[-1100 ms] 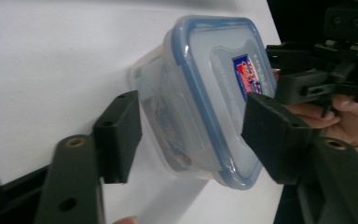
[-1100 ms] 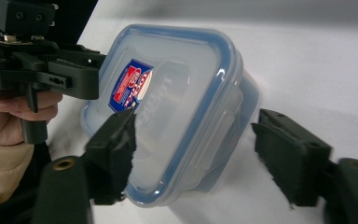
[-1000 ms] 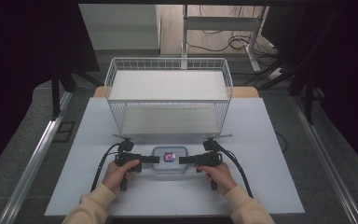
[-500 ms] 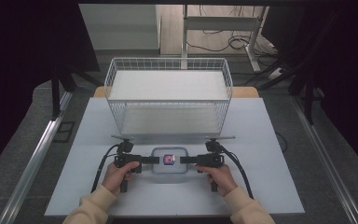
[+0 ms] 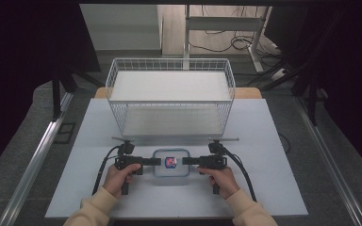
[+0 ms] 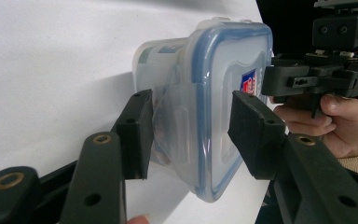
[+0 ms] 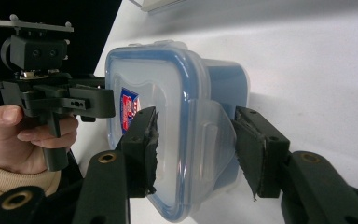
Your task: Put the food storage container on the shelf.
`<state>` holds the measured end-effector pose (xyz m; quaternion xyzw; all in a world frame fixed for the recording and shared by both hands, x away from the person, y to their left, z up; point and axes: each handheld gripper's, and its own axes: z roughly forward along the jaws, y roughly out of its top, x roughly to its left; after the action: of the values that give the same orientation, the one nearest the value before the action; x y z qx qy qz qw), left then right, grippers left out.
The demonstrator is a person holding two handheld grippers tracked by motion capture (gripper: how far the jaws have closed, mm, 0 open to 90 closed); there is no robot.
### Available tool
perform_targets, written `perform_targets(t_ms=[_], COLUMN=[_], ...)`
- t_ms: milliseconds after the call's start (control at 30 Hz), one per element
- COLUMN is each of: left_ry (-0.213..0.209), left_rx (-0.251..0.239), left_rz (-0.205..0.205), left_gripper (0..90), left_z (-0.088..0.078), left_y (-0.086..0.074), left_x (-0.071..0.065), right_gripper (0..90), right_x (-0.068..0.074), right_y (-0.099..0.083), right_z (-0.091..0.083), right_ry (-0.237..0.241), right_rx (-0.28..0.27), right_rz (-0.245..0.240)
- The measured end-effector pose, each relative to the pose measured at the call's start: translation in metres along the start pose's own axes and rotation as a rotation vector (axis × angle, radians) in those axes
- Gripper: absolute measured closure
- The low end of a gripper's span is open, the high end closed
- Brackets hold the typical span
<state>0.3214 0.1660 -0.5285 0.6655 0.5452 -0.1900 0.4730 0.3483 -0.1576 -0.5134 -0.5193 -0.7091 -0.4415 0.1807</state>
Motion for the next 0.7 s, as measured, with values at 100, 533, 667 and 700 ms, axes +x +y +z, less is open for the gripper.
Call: perform_targets(t_ms=[100,533,667,700], left_ry=[-0.001,-0.003,0.002,0.003], left_rx=[-0.004,-0.024,-0.034,-0.037], left_rz=[0.004,0.049,0.074,0.080], left_gripper=[51.4,51.4,51.5,51.5], left_z=[-0.002,-0.010,-0.014,-0.015], left_y=[0.000,0.001,0.002,0.003], left_x=[-0.001,-0.011,-0.016,-0.017], right_gripper=[51.8,51.8,51.8,51.9], right_x=[0.002,0.015,0.019,0.020], right_y=[0.000,0.002,0.002,0.002], right_z=[-0.001,-0.008,-0.010,-0.011], right_ry=[0.000,-0.006,-0.004,-0.003], right_rx=[-0.003,-0.025,-0.034,-0.037], right_rz=[-0.012,-0.073,-0.089,-0.095])
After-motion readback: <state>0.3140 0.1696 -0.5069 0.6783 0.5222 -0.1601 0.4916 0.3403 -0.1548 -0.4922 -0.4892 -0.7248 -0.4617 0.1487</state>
